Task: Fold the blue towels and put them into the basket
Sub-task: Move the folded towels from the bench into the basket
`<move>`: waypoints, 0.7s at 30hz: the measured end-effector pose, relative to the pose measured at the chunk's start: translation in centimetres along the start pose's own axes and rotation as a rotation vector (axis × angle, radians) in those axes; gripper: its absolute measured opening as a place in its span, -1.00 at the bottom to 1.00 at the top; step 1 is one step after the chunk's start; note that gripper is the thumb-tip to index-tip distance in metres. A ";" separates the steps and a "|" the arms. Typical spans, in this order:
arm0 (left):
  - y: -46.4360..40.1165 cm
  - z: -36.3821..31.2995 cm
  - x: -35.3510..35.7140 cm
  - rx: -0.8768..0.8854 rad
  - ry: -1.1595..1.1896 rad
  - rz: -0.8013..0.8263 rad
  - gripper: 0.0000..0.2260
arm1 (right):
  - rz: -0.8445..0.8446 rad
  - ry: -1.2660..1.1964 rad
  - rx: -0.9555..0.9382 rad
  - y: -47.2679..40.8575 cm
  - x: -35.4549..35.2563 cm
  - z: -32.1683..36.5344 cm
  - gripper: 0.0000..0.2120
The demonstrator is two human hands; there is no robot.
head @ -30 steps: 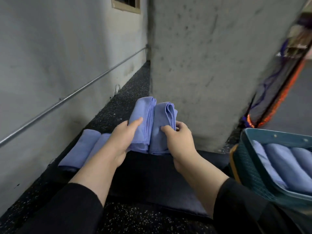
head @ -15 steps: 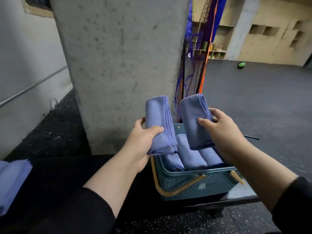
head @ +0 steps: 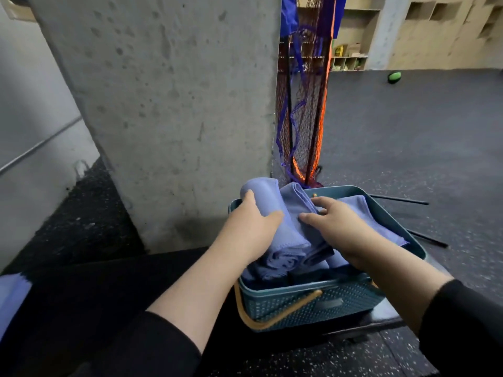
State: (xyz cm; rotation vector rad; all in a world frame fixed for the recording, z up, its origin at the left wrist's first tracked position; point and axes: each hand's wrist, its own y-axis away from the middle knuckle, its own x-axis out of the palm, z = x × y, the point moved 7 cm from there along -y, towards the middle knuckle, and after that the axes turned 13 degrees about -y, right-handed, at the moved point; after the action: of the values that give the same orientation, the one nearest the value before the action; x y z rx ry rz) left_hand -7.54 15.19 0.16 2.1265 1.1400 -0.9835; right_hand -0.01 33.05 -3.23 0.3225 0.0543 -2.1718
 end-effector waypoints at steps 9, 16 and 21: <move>-0.2 -0.1 -0.4 0.312 -0.752 -0.184 -0.48 | -0.015 0.086 -0.021 -0.8 0.2 -0.1 -0.78; -1.3 1.5 3.2 0.323 -0.799 0.108 -0.40 | -0.041 0.822 -0.469 0.4 1.0 2.3 -0.62; -1.1 1.3 1.1 0.345 -0.511 -0.006 -0.55 | 0.020 0.877 -0.410 0.1 1.2 1.4 -0.72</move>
State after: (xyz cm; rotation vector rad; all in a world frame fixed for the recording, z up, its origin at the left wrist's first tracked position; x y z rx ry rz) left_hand -8.52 15.33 -1.56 1.9381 0.7623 -1.7033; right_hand -0.89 31.82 -2.13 0.9919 0.9585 -1.7872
